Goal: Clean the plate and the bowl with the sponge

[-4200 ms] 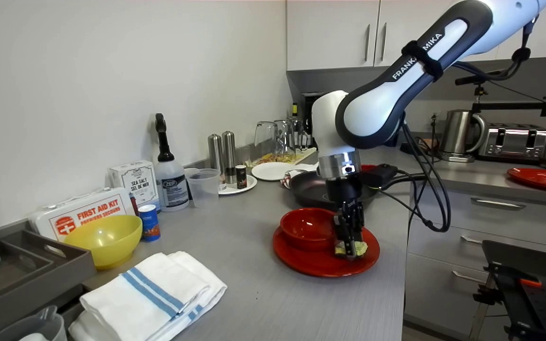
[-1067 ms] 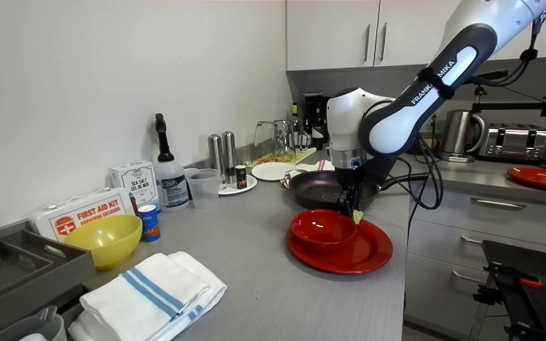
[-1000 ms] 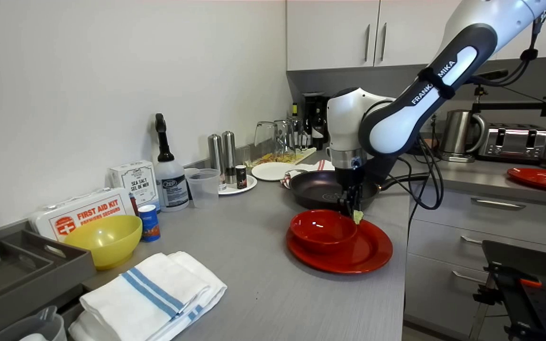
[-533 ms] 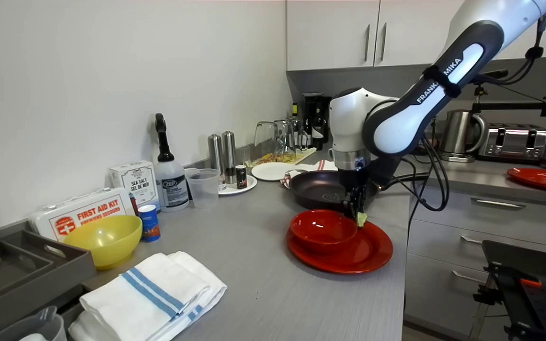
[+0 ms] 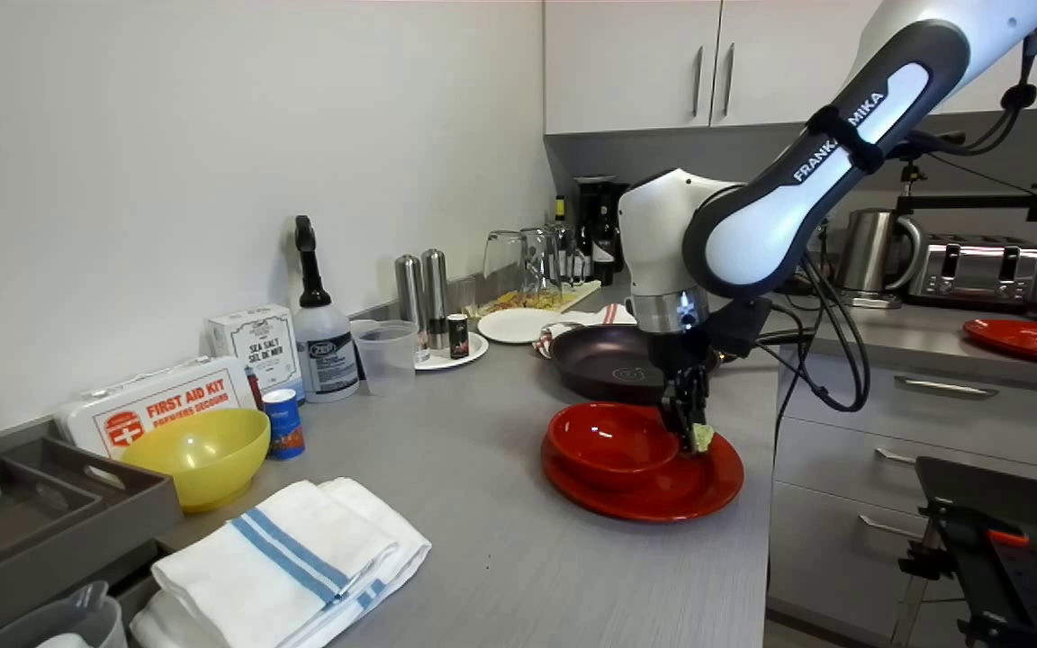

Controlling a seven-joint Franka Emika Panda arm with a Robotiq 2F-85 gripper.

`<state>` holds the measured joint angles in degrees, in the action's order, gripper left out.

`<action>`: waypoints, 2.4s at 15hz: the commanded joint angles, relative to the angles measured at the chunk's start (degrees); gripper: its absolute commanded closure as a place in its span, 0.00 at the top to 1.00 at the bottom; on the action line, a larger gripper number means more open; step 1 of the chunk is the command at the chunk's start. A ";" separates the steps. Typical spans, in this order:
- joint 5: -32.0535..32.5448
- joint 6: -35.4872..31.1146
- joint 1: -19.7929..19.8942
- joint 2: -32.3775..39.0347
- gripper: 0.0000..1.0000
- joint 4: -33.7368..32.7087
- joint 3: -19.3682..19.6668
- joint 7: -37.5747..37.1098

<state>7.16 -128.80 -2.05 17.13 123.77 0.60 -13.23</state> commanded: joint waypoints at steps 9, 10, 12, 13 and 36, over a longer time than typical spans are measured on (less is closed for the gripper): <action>0.02 1.45 -0.16 -0.82 0.25 0.44 1.12 -0.28; 0.18 1.41 -0.12 -0.80 0.25 0.47 1.37 -0.35; 0.55 1.28 -0.06 -0.74 0.25 0.50 1.81 -0.55; 0.83 1.13 -0.08 -0.71 0.25 0.53 2.02 -0.71; 26.14 -17.39 -4.88 0.01 0.25 3.82 9.30 -20.01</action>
<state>28.29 -143.26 -5.13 16.93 127.07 7.59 -28.54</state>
